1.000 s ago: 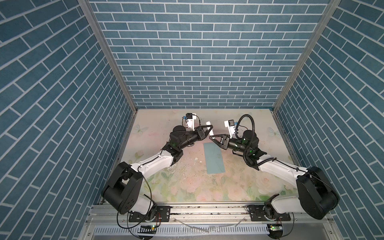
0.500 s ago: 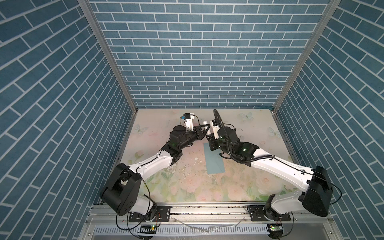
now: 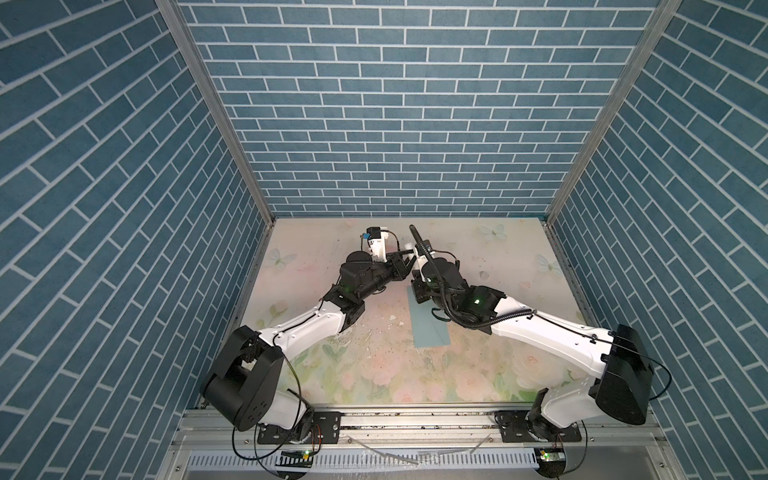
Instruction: Place the letter into the envelope and seal it
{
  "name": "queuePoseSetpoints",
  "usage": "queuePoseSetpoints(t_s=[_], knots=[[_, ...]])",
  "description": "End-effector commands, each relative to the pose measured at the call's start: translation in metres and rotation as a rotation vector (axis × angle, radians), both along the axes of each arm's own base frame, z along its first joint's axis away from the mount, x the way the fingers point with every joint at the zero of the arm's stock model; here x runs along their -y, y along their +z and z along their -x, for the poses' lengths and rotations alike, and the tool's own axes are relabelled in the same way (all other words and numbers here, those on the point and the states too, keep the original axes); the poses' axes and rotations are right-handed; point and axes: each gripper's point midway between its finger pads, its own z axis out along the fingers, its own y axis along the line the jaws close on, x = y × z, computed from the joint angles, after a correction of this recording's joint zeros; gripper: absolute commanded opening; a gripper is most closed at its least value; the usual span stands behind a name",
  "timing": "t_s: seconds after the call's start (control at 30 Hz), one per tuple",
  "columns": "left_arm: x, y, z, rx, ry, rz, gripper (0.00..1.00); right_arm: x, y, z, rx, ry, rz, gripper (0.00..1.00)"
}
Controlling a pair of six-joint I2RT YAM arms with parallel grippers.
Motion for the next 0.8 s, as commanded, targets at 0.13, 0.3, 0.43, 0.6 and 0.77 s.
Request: queuePoseSetpoints(t_s=[0.13,0.3,0.43,0.6,0.77], knots=[[0.008,0.009,0.018,0.066,-0.088,0.029,0.11,0.007,0.029,-0.002,-0.017,0.129,-0.285,0.00],[0.008,0.020,0.024,0.127,-0.108,0.066,0.41,0.013,0.037,0.003,-0.045,0.215,-0.417,0.00],[0.010,0.025,0.026,0.147,-0.128,0.085,0.51,0.013,0.042,0.010,-0.055,0.268,-0.460,0.00],[0.013,0.026,0.026,0.147,-0.143,0.106,0.55,0.009,0.045,0.017,-0.073,0.331,-0.494,0.00],[0.014,0.032,0.028,0.167,-0.154,0.133,0.55,0.004,0.045,0.022,-0.094,0.370,-0.511,0.00]])
